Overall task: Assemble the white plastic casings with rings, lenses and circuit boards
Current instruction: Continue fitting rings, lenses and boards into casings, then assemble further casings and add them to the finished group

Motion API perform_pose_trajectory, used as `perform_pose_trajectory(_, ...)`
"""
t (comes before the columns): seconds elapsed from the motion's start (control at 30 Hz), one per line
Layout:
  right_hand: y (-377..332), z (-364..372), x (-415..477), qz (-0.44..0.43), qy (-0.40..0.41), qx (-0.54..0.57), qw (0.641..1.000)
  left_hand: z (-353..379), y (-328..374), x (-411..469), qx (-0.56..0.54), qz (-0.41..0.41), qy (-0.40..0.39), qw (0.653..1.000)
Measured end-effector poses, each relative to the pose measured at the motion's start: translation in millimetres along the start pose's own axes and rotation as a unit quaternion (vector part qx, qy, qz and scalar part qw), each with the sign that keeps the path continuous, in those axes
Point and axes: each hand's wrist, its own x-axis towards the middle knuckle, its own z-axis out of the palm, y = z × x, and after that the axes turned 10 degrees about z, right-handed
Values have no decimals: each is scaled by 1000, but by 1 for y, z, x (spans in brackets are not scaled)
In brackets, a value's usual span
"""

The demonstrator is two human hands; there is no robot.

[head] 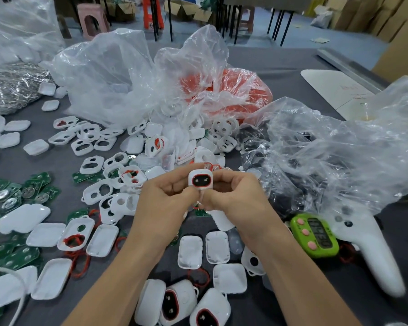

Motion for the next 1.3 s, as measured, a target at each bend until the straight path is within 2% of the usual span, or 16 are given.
perform_pose_trajectory(0.17, 2, -2, 3, 2, 19, -6, 1000, 0, -2, -1, 12, 7, -16, 1000)
perform_pose_trajectory(0.33, -1, -6, -1, 16, -24, -24, 999, -2, -3, 0, 20, 0, 19, 1000)
perform_pose_trajectory(0.43, -9, -11, -8, 18, -35, -104, 994, -7, -2, 2, 13, 18, 64, 998)
perform_pose_trajectory(0.57, -20, -21, -33, 38, -113, -292, 949, -16, -1, 5, 18, 45, 122, 991)
perform_pose_trajectory(0.67, -20, -14, -56, 38, -159, -392, 905, -21, -2, 6, 78, 68, 148, 984)
perform_pose_trajectory(0.77, -13, -6, -68, 18, -119, -451, 885, -23, 0, 3, 149, 91, 149, 973)
perform_pose_trajectory(0.87, -10, -11, -66, -21, 15, -453, 891, -27, 7, -2, 235, 119, 120, 957)
perform_pose_trajectory(0.93, -10, -15, -63, -19, 63, -460, 886, -31, 13, 0, 291, 124, 90, 944)
perform_pose_trajectory(1.07, -2, -5, -61, -24, 55, -482, 874, -47, 13, -6, 437, 96, -31, 894)
perform_pose_trajectory(1.17, 8, 9, -54, -77, 24, -517, 852, -68, -1, -17, 526, 71, -93, 842)
perform_pose_trajectory(1.23, 14, 14, -43, -111, 47, -527, 841, -81, -12, -18, 571, 56, -119, 810)
perform_pose_trajectory(1.3, 19, 17, -29, -142, 108, -522, 834, -86, -20, -15, 568, 41, -120, 813)
